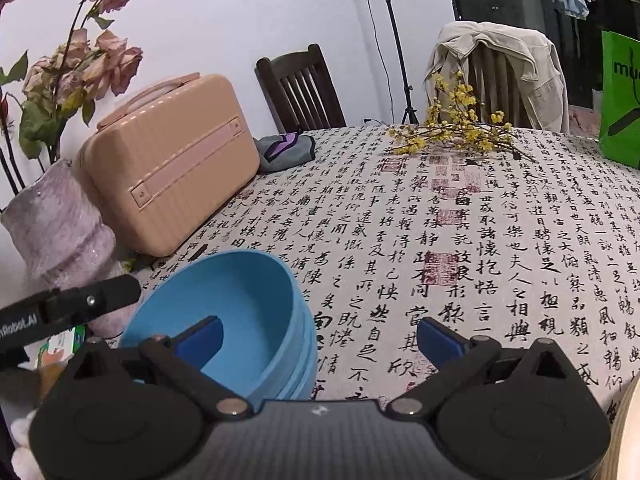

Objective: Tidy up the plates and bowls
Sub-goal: 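Lower both open tools onto opposite sides of the stacked blue bowls' rim, then close both tools on the rim of the blue bowl stack, then lift the blue bowl stack and carry it toward the cream plates, then lower the blue bowl stack onto the stacked cream plates, then open both tools to release the bowl stack rim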

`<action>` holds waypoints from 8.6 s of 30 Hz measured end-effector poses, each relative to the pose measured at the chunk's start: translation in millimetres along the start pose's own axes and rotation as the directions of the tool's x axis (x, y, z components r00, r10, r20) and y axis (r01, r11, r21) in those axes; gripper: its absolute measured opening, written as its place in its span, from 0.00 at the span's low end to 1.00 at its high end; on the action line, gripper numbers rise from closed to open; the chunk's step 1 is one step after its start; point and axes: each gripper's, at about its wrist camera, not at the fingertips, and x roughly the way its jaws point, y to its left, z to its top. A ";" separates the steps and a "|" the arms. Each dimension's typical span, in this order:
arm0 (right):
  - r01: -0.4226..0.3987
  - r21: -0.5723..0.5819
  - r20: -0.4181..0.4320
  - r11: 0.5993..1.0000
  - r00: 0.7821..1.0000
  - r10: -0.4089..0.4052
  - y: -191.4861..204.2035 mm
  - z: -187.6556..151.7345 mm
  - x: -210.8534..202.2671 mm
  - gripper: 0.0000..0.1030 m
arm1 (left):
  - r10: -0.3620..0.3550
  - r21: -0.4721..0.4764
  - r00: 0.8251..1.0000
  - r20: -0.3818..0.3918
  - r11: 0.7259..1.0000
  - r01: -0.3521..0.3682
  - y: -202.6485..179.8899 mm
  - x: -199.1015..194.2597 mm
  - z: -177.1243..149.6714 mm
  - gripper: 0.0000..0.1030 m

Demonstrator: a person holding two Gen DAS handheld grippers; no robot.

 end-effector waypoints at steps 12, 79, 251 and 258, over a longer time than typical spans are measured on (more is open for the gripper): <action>0.011 -0.010 -0.028 1.000 1.000 -0.011 10.4 5.1 17.4 1.00 | 0.002 0.016 0.998 -0.066 1.000 -0.001 11.0 19.6 6.6 1.00; 0.015 0.146 -0.162 0.989 0.987 0.009 -5.1 -18.4 44.8 0.31 | -0.021 0.037 0.963 -0.270 0.999 0.032 -21.9 69.9 -21.5 0.35; 0.145 0.185 0.393 0.972 0.896 -0.209 -261.0 -127.1 -250.8 1.00 | -0.408 0.303 0.911 -0.055 0.863 0.405 -305.2 -34.0 -145.5 1.00; 0.184 0.099 0.460 0.978 0.863 -0.208 -240.4 -162.7 -278.3 1.00 | -0.374 0.414 0.910 0.179 0.868 0.275 -296.8 -96.0 -183.0 1.00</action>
